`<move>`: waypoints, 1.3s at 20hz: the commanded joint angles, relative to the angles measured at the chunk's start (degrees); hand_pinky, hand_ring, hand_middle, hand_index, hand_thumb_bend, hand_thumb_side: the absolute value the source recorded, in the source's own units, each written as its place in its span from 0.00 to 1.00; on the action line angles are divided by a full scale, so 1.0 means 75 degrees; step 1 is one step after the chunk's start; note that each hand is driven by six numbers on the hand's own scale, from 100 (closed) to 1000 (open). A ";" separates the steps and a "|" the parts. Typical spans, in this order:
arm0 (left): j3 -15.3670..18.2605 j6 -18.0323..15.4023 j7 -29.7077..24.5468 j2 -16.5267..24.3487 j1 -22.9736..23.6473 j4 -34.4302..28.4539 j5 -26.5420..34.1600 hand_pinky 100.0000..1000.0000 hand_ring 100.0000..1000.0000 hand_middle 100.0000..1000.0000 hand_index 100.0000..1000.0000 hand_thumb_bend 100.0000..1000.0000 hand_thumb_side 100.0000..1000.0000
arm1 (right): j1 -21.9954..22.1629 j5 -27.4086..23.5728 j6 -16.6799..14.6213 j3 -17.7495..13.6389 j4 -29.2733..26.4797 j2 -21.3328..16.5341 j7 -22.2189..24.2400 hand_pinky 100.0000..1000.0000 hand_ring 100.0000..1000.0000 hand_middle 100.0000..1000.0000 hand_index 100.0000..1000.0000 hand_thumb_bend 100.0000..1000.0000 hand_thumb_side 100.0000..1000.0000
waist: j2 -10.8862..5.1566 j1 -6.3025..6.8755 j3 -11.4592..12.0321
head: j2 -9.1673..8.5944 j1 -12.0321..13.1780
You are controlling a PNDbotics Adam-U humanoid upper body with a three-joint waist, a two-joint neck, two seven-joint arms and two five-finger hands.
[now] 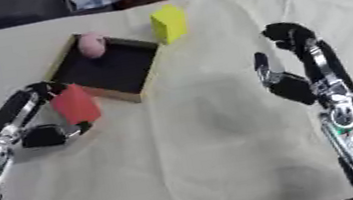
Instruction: Pick up objects on the table and place them in the box.
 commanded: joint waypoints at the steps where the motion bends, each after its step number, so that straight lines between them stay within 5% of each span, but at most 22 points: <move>1: 0.0017 -0.0005 0.0072 0.0024 -0.0144 -0.0025 -0.0039 0.74 0.67 0.63 0.79 0.57 0.32 | -0.0057 -0.0038 0.0002 -0.0017 -0.0082 -0.0100 -0.0002 0.85 0.83 0.80 0.72 0.06 0.02 | -0.0210 0.0097 -0.0007 | 0.0017 0.0026; 6: 0.0034 0.0037 0.0266 0.0021 -0.0148 -0.0007 -0.0032 0.67 0.59 0.55 0.73 0.55 0.28 | -0.0056 -0.0046 0.0008 -0.0013 -0.0068 -0.0098 -0.0004 0.85 0.83 0.79 0.72 0.06 0.03 | -0.0210 0.0098 -0.0006 | 0.0020 0.0025; 11: 0.0087 0.0194 0.0748 0.0038 -0.0159 -0.0089 -0.0008 0.57 0.48 0.43 0.62 0.41 0.16 | -0.0058 -0.0044 0.0008 -0.0014 -0.0064 -0.0099 -0.0007 0.85 0.83 0.79 0.72 0.06 0.03 | -0.0211 0.0103 -0.0007 | 0.0019 0.0026; 17: 0.0144 0.0350 0.1251 0.0113 -0.0179 -0.0258 0.0147 0.53 0.44 0.39 0.58 0.34 0.12 | -0.0060 -0.0043 0.0005 -0.0010 -0.0061 -0.0101 -0.0001 0.85 0.83 0.79 0.72 0.05 0.03 | -0.0214 0.0119 -0.0023 | 0.0020 0.0011; 26: 0.0419 0.0691 0.1526 0.0559 -0.0650 -0.0441 0.0330 0.54 0.45 0.40 0.59 0.39 0.14 | -0.0068 -0.0048 0.0001 -0.0004 -0.0056 -0.0105 0.0009 0.85 0.83 0.79 0.72 0.05 0.03 | -0.0221 0.0137 -0.0074 | -0.0003 -0.0003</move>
